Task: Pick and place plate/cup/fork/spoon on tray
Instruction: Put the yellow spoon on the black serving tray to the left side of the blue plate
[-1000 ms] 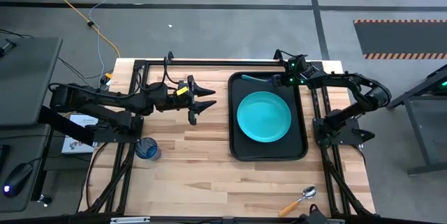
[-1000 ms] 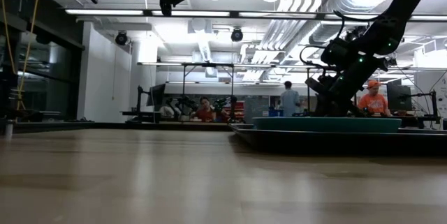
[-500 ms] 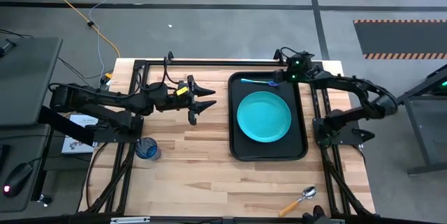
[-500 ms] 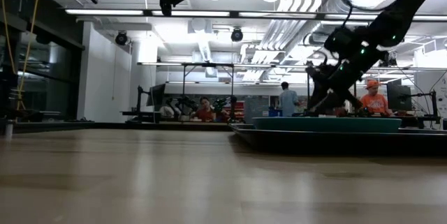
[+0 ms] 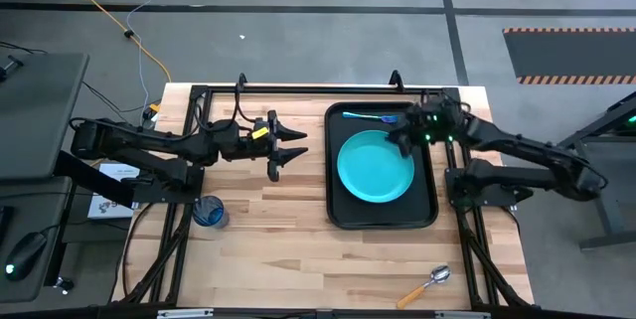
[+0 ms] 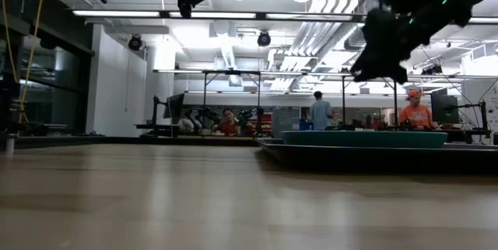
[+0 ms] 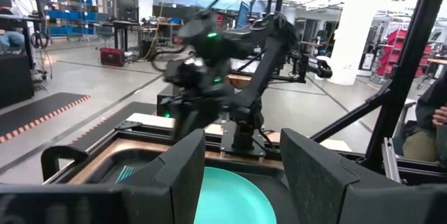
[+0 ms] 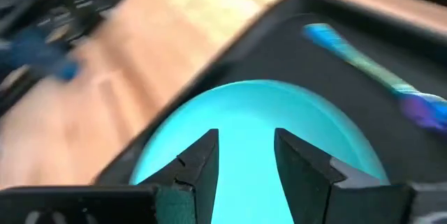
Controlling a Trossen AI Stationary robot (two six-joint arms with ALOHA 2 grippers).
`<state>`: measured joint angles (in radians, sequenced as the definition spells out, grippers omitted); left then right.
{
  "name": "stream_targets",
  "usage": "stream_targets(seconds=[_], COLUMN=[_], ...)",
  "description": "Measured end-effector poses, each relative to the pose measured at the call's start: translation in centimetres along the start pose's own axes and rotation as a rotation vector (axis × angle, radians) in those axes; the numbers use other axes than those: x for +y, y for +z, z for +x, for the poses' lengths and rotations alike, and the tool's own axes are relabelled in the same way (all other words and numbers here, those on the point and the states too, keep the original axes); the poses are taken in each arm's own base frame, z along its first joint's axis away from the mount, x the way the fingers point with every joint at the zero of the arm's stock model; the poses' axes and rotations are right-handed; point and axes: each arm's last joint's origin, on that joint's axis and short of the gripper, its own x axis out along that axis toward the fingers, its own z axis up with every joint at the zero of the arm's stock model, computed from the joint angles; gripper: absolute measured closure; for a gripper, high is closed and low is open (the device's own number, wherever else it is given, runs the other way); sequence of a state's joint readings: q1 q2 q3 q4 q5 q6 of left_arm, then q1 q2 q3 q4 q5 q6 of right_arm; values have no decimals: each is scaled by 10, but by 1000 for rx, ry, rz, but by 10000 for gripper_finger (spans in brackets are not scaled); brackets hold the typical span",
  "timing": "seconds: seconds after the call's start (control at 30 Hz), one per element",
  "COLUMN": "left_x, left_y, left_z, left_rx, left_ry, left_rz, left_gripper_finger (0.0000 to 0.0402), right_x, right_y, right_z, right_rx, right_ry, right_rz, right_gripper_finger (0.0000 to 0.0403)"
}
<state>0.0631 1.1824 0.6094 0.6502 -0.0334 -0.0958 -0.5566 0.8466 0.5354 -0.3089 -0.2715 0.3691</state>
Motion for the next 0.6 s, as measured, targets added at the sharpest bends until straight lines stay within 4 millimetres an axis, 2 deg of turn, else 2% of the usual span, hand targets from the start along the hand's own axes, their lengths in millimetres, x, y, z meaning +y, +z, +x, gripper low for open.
stream_targets(seconds=[0.3, 0.6], left_x=[0, 0], left_y=[0, 0], left_z=[0, 0], left_rx=[-1, -3], left_ry=[0, 0], left_rz=[-4, -5], left_gripper_finger=[227, 225], right_x=[70, 121], right_y=[-28, -60], right_z=[-11, -17], right_rx=[11, 57], right_ry=[249, 450], right_rz=[-110, -185], right_gripper_finger=[272, 272])
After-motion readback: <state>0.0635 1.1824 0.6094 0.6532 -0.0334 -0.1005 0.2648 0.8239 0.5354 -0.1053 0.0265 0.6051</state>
